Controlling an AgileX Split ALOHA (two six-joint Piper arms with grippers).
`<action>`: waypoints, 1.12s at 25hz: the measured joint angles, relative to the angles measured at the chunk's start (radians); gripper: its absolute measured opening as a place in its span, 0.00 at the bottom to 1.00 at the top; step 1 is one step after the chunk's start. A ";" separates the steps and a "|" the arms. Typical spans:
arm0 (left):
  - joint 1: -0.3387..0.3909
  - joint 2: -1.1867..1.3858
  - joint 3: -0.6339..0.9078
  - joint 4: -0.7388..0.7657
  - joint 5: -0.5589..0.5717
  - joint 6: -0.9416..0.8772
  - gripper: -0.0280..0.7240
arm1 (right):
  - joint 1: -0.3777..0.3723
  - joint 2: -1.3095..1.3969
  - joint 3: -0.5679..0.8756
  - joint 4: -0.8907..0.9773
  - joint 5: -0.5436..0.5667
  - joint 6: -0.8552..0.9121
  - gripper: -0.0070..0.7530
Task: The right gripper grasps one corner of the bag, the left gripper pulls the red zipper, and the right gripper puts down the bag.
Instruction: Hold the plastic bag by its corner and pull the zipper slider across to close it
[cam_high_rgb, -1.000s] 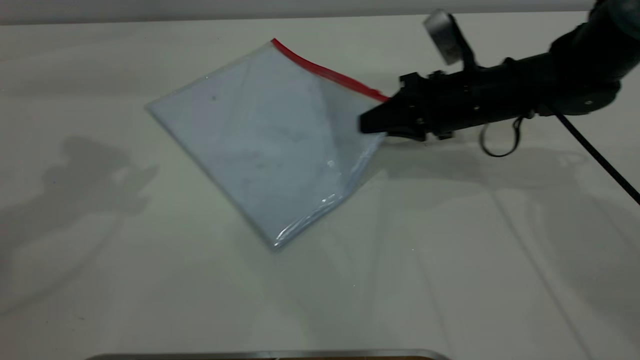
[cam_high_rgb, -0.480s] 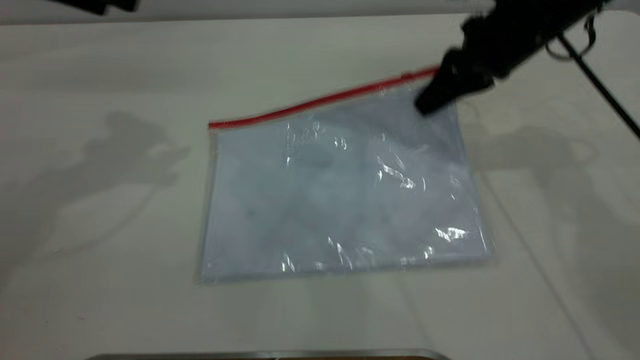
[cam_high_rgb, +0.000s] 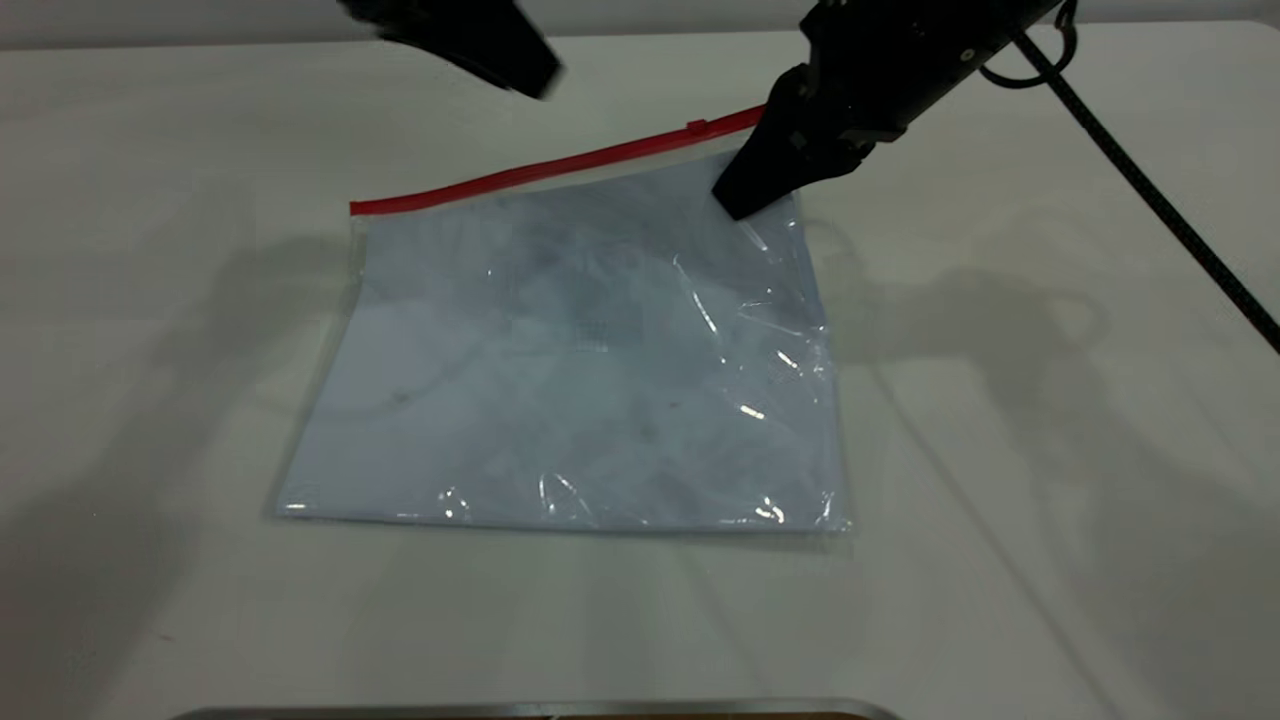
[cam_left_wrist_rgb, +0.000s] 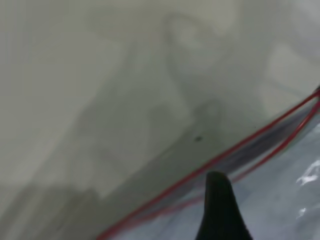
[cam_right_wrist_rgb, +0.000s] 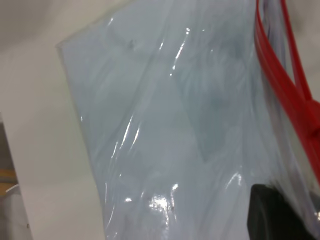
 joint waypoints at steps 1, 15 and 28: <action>-0.011 0.020 -0.020 0.001 0.026 0.002 0.76 | 0.003 0.000 0.000 0.000 0.008 -0.001 0.05; -0.127 0.090 -0.068 -0.059 0.032 0.116 0.76 | 0.004 0.000 0.000 0.021 0.074 -0.001 0.05; -0.127 0.090 -0.068 -0.074 0.037 0.126 0.30 | 0.002 0.000 0.000 0.037 0.066 -0.001 0.05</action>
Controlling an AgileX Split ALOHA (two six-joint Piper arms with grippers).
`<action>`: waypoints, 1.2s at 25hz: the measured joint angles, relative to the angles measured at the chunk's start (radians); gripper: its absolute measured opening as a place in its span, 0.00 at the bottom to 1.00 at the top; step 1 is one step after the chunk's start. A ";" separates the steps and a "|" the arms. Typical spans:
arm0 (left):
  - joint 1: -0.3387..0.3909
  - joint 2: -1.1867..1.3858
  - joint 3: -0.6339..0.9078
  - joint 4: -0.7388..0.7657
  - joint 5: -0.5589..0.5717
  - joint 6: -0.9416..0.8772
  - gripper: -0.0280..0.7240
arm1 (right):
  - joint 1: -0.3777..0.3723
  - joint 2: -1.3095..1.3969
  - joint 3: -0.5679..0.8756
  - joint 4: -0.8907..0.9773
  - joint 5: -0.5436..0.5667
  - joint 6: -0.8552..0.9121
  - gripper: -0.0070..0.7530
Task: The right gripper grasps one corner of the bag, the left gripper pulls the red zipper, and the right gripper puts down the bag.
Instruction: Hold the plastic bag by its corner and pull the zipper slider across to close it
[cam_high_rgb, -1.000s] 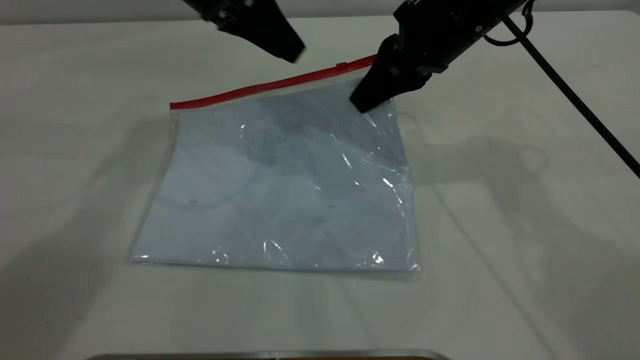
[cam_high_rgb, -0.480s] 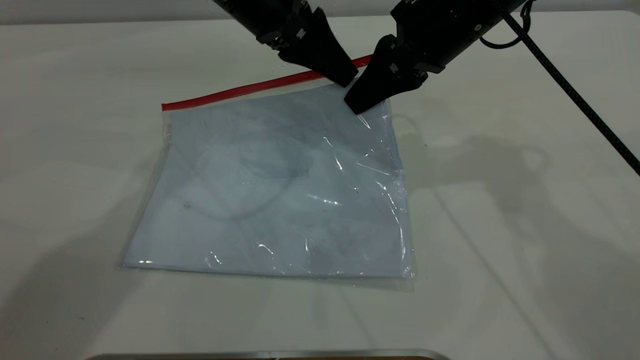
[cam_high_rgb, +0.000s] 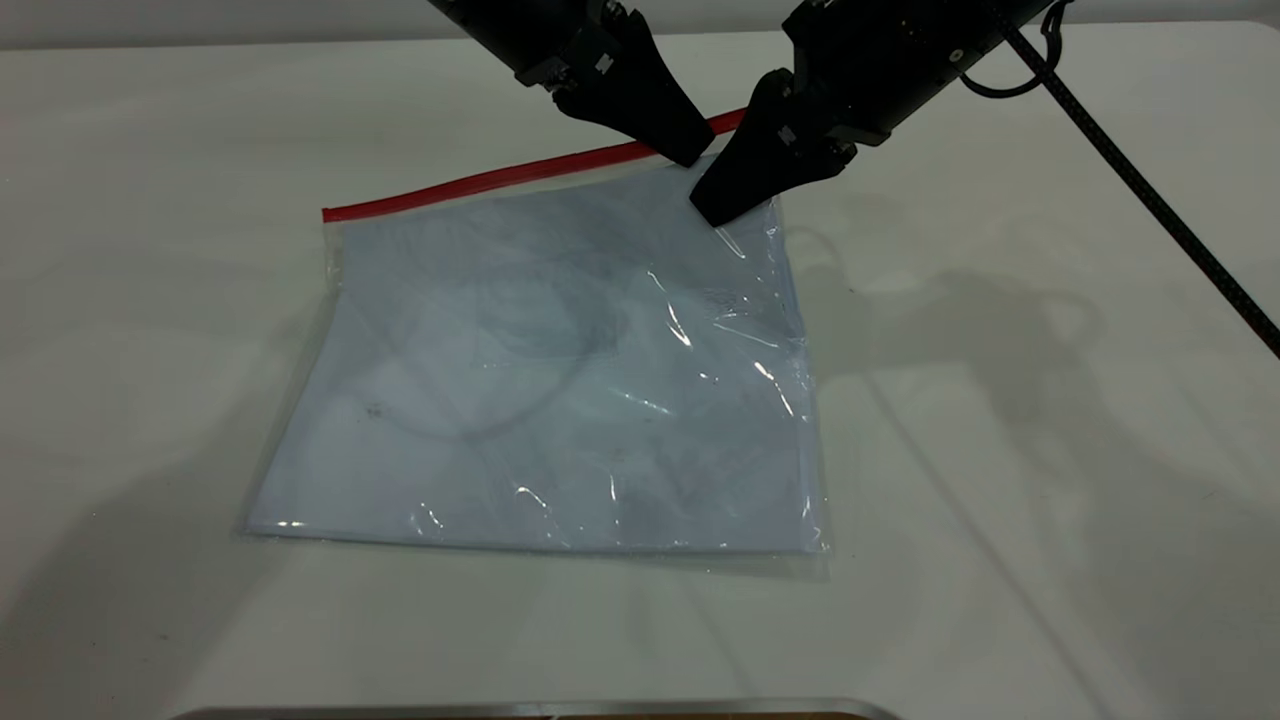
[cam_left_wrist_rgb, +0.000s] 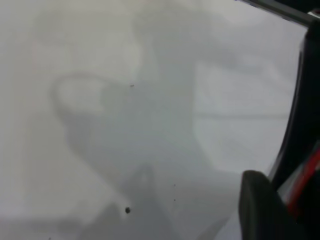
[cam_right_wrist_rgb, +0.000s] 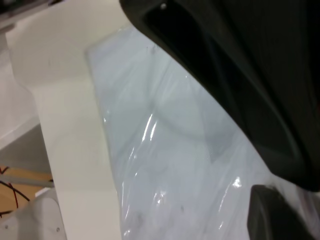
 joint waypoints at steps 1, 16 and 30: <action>0.000 0.000 0.000 -0.002 0.001 0.010 0.25 | -0.003 0.000 0.001 0.008 0.000 0.000 0.05; 0.046 -0.003 -0.008 -0.052 -0.029 0.043 0.12 | -0.113 -0.002 0.002 0.161 0.113 -0.056 0.05; 0.172 -0.011 -0.013 0.158 -0.017 -0.114 0.14 | -0.206 -0.018 0.003 0.343 0.246 -0.145 0.05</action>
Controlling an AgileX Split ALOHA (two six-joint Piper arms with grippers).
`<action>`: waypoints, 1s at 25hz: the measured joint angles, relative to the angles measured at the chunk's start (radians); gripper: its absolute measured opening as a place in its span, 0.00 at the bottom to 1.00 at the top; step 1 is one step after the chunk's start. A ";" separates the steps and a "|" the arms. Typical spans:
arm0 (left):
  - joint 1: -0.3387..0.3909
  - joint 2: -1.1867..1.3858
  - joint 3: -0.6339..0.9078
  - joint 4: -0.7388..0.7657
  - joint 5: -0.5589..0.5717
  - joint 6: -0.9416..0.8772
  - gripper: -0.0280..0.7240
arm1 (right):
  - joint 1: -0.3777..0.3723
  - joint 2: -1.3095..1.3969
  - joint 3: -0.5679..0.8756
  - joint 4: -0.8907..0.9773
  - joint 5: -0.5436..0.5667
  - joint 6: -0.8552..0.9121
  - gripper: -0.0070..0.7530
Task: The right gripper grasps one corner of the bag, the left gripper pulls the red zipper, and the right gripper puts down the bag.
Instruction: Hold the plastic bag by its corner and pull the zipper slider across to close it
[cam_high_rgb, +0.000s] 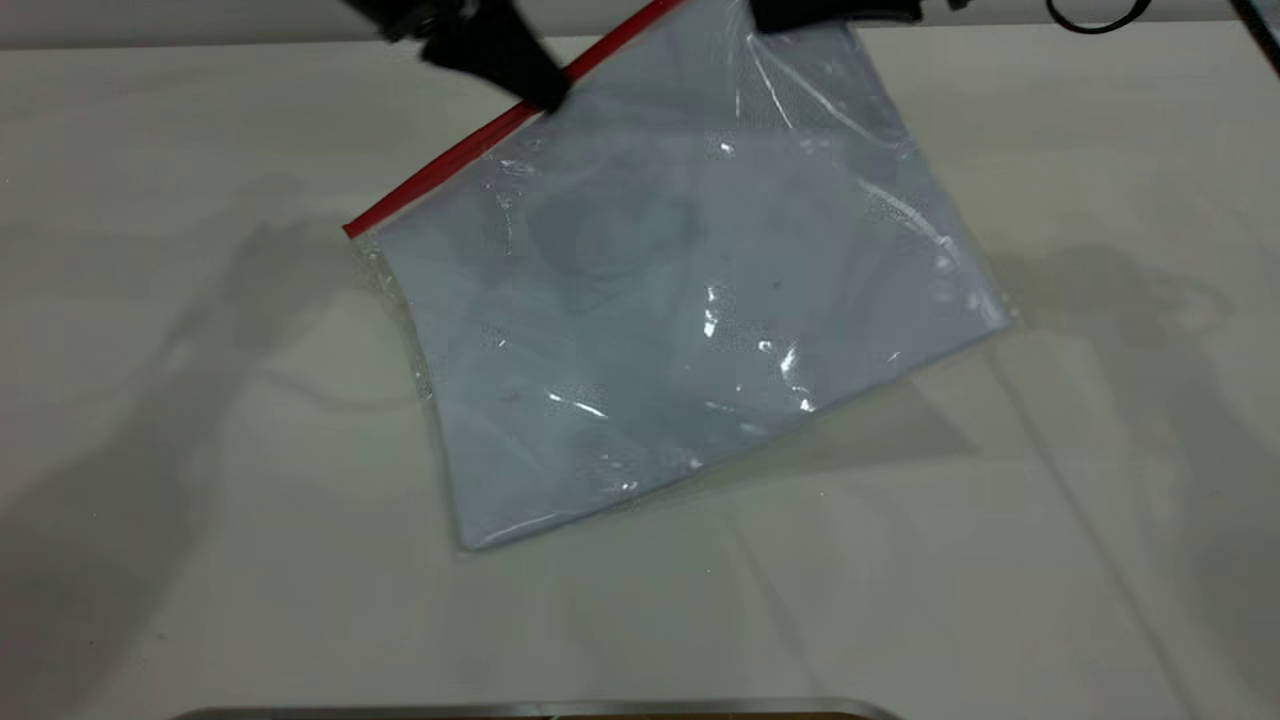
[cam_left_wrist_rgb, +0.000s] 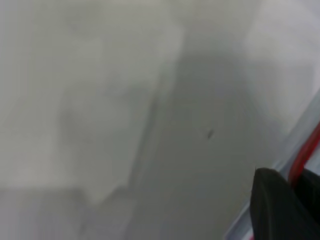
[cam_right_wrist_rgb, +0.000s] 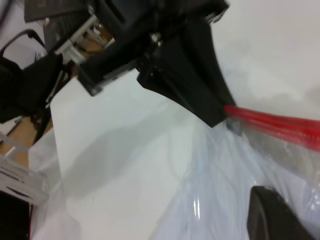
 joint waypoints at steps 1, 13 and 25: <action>0.012 0.001 0.000 0.034 -0.004 -0.010 0.14 | -0.006 -0.002 0.000 0.006 0.005 -0.002 0.05; 0.097 0.003 0.001 0.351 -0.027 -0.235 0.15 | -0.047 -0.011 0.000 0.046 0.026 -0.021 0.05; 0.138 0.003 0.005 0.418 -0.023 -0.339 0.21 | -0.064 0.003 0.000 0.010 -0.032 -0.027 0.05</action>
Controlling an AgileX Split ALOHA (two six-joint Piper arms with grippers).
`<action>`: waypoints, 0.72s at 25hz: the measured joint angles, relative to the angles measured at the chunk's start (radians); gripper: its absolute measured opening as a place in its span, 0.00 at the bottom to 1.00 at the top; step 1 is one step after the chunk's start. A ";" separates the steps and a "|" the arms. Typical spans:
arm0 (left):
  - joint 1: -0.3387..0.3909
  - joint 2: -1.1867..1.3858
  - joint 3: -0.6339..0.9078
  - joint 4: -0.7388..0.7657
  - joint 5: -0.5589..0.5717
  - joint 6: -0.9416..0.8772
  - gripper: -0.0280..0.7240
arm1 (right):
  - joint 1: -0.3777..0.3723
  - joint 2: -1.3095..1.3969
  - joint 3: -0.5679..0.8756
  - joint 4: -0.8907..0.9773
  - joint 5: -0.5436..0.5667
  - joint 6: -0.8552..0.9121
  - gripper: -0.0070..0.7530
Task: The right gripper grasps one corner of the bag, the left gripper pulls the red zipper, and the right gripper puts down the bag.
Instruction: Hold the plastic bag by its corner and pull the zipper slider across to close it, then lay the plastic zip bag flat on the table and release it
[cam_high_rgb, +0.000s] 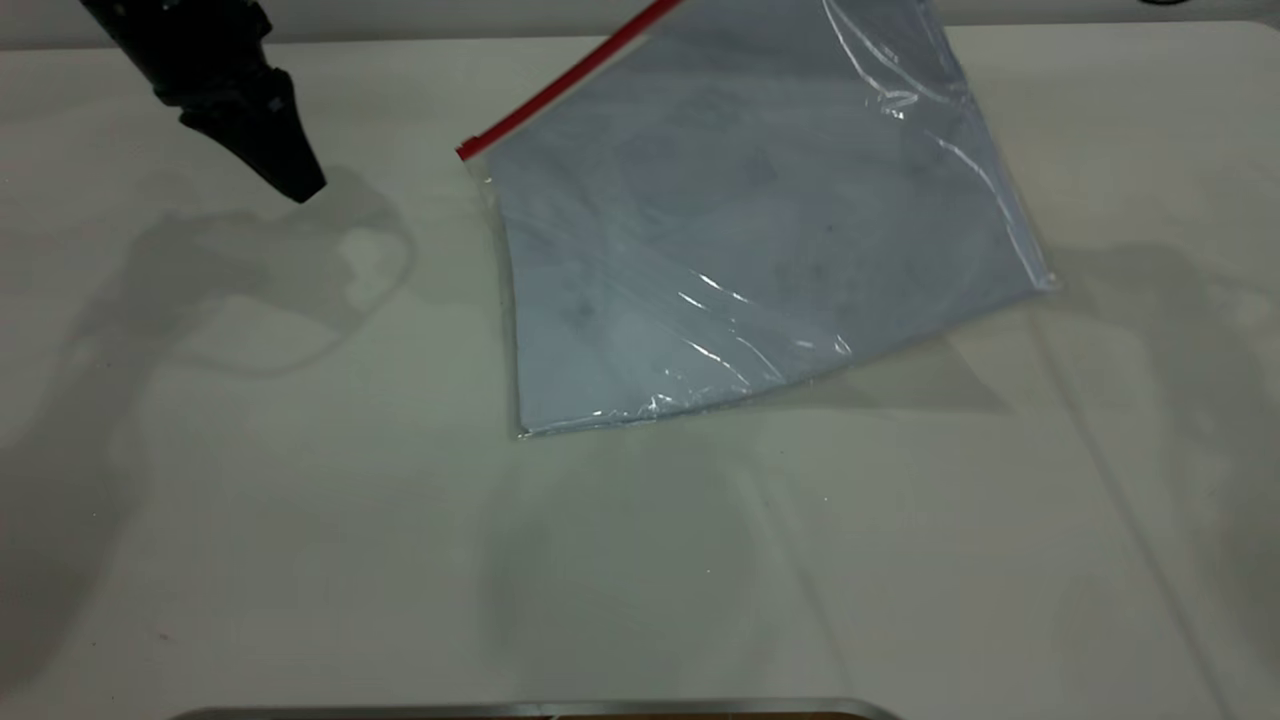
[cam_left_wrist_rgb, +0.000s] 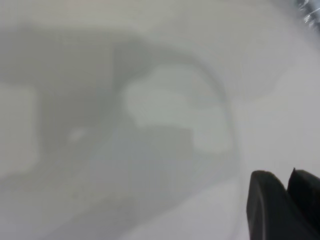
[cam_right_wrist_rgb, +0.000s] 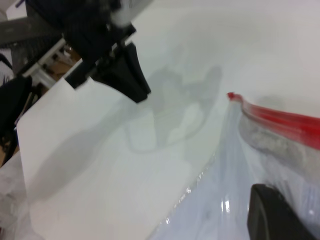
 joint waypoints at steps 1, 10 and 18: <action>0.000 -0.008 0.000 -0.017 0.006 -0.002 0.23 | 0.000 0.011 0.000 0.000 0.000 0.003 0.05; 0.000 -0.188 0.000 -0.215 0.054 0.014 0.38 | 0.023 0.190 -0.001 0.020 -0.142 0.022 0.07; 0.000 -0.309 0.001 -0.332 0.180 0.024 0.39 | 0.034 0.193 -0.001 -0.237 -0.393 0.125 0.33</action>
